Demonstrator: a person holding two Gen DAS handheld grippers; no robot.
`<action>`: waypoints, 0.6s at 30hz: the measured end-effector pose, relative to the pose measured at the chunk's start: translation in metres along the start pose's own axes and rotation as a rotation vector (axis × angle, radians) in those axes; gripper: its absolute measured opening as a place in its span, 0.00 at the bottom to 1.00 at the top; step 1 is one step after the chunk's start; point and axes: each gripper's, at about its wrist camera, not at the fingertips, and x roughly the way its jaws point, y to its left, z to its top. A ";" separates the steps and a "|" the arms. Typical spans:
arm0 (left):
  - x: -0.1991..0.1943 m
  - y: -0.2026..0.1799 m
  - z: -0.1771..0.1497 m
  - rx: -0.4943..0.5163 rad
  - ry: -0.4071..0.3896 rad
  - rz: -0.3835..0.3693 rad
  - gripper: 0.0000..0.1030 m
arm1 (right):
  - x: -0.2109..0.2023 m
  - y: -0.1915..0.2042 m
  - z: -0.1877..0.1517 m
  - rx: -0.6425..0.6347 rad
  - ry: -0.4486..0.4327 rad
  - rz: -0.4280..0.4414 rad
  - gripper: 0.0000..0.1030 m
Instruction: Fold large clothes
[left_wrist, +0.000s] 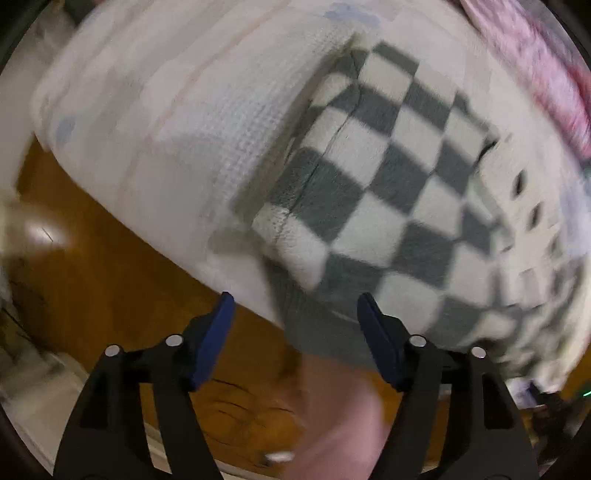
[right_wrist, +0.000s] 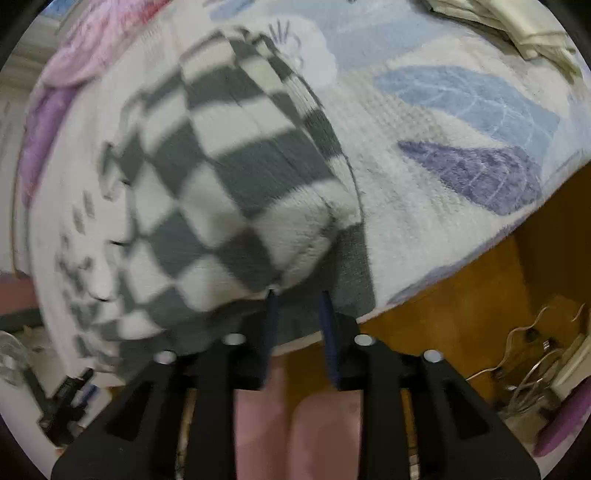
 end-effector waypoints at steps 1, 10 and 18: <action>0.000 0.001 0.004 -0.033 0.017 -0.033 0.75 | -0.001 0.003 0.003 0.021 0.015 0.013 0.71; 0.077 -0.005 0.048 -0.255 0.159 -0.056 0.27 | 0.061 0.002 0.042 0.390 0.078 0.105 0.53; -0.034 -0.055 0.062 0.028 -0.093 -0.105 0.10 | -0.012 0.052 0.067 0.219 -0.107 0.274 0.18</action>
